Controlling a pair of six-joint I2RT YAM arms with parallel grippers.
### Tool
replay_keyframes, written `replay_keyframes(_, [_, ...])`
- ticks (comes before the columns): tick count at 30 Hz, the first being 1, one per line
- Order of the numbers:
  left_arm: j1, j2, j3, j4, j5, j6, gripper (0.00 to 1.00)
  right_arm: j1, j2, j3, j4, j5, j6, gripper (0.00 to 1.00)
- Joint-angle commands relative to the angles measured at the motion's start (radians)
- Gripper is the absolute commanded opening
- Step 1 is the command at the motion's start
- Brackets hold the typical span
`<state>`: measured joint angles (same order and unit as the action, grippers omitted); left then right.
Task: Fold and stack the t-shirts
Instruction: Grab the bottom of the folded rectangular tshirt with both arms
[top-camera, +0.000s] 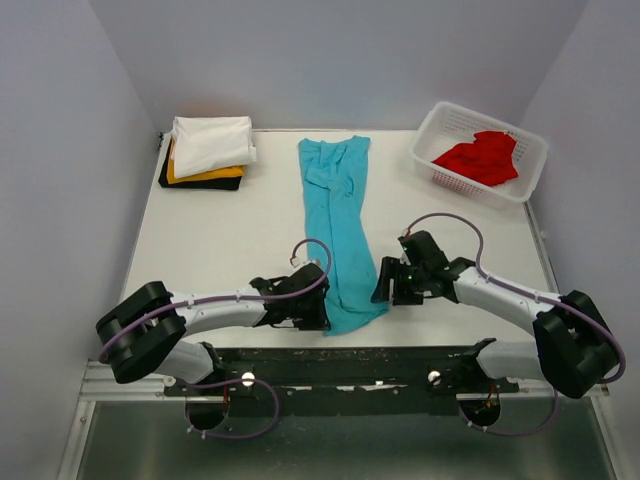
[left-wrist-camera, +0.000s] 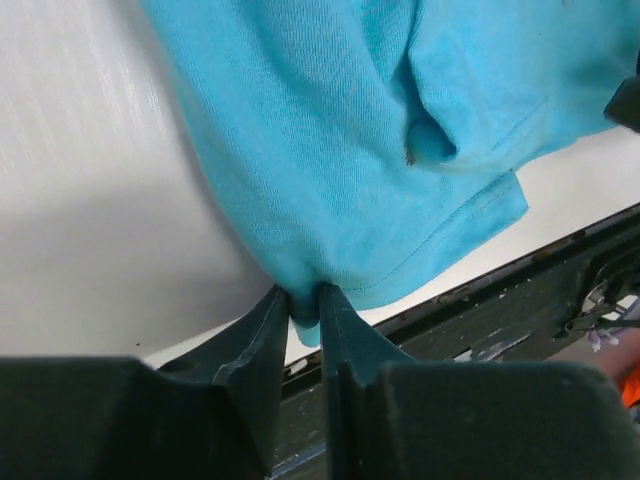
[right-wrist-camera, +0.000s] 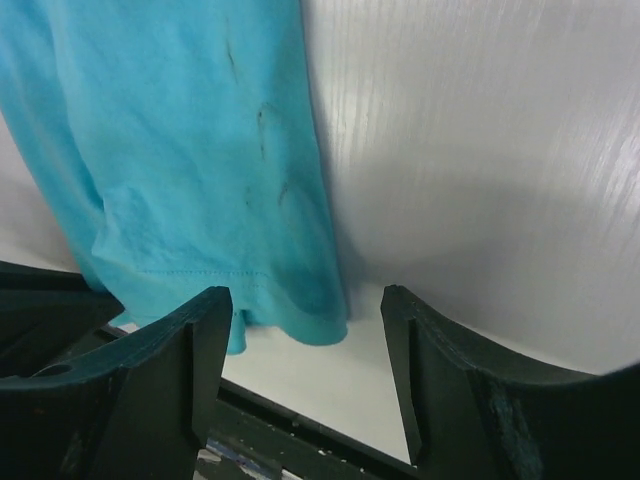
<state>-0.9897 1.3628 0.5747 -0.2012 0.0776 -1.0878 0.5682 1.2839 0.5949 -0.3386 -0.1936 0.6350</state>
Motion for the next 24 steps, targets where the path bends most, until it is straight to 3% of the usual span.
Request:
replay_keyframes(1, [-0.026,0.045,0.010,-0.141,-0.116,-0.007,0.16,0.001,-0.026,-0.045,0.030,-0.073,0.023,0.64])
replay_keyframes(3, [-0.030,0.054,0.011,-0.125,-0.100,-0.008,0.04,0.002,-0.011,-0.074,0.047,-0.087,0.039,0.51])
replay_keyframes(4, [-0.032,0.055,0.012,-0.124,-0.098,-0.014,0.00,0.002,-0.006,-0.090,0.054,-0.093,0.053,0.37])
replay_keyframes(6, [-0.036,0.052,0.010,-0.134,-0.102,-0.025,0.00,0.002,-0.022,-0.120,0.058,-0.133,0.071,0.18])
replay_keyframes(9, [-0.041,0.031,-0.004,-0.138,-0.111,-0.040,0.00,0.006,-0.095,-0.158,0.026,-0.178,0.106,0.01])
replay_keyframes(14, [-0.049,-0.008,-0.028,-0.127,-0.100,-0.046,0.00,0.037,-0.310,-0.220,-0.077,-0.253,0.240,0.01])
replay_keyframes(17, [-0.063,-0.030,-0.047,-0.114,-0.087,-0.050,0.00,0.039,-0.421,-0.305,-0.105,-0.195,0.308,0.01])
replay_keyframes(21, [-0.089,-0.063,-0.064,-0.122,-0.079,-0.056,0.00,0.044,-0.424,-0.433,0.029,-0.267,0.378,0.01])
replay_keyframes(24, [-0.104,-0.107,-0.079,-0.138,-0.035,-0.056,0.00,0.045,-0.419,-0.358,-0.078,-0.235,0.305,0.01])
